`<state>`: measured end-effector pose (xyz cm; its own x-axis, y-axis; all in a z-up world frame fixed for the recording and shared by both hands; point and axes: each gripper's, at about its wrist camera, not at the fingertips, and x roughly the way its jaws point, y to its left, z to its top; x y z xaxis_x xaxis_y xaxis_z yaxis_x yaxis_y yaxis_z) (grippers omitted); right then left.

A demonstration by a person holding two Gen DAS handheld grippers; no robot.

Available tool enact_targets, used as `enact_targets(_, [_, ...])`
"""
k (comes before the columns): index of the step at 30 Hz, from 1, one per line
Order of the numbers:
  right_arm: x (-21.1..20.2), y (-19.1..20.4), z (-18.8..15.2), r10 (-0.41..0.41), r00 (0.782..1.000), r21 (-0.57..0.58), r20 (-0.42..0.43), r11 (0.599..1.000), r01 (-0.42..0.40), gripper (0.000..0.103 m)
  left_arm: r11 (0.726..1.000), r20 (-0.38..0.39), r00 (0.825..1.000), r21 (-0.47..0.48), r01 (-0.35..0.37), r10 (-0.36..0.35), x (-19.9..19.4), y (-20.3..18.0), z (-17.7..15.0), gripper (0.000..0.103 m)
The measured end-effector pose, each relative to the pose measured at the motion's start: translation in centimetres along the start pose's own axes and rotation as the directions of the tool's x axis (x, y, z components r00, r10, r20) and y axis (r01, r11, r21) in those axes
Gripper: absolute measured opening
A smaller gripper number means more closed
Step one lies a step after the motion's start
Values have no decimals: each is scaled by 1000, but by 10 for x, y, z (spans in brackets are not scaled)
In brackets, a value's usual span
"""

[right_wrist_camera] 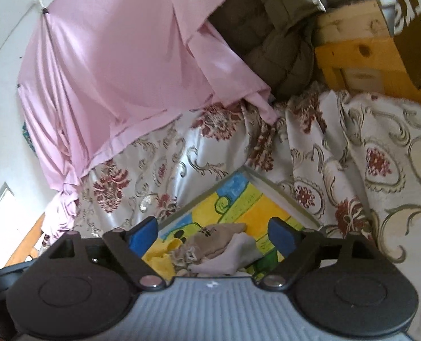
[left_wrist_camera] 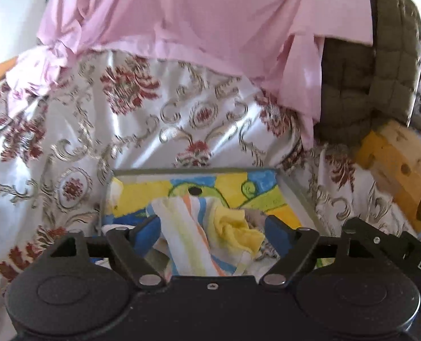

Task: Organize soft objects
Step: 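Lower the towel and tissue into the tray and open both grippers, then lift both grippers away from the tray and move back to the pile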

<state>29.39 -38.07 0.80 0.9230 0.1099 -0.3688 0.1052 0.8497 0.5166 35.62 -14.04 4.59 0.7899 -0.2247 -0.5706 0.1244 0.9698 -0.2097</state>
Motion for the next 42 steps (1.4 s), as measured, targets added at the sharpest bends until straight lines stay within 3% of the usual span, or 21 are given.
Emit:
enact_targets(9, [-61,20,-3,0,998,-82,61,997,5,100,1000,134,991,12,-3,1,-76,1,-16,96])
enact_targets(24, [-167,46,-51,-5,990,-143,144,989,26,103,1000,229,973,14,-17,14,-183,19,-76,102])
enact_targets(31, [-202,48,-86,-8,993,-171,118,985,28,103,999,241,970,-1,-38,37,-218,38,-119,102])
enact_targets(42, [-237,61,-127,-28,997,-210,77,977,44,103,995,255,966,80,-61,38,-255,52,-164,102])
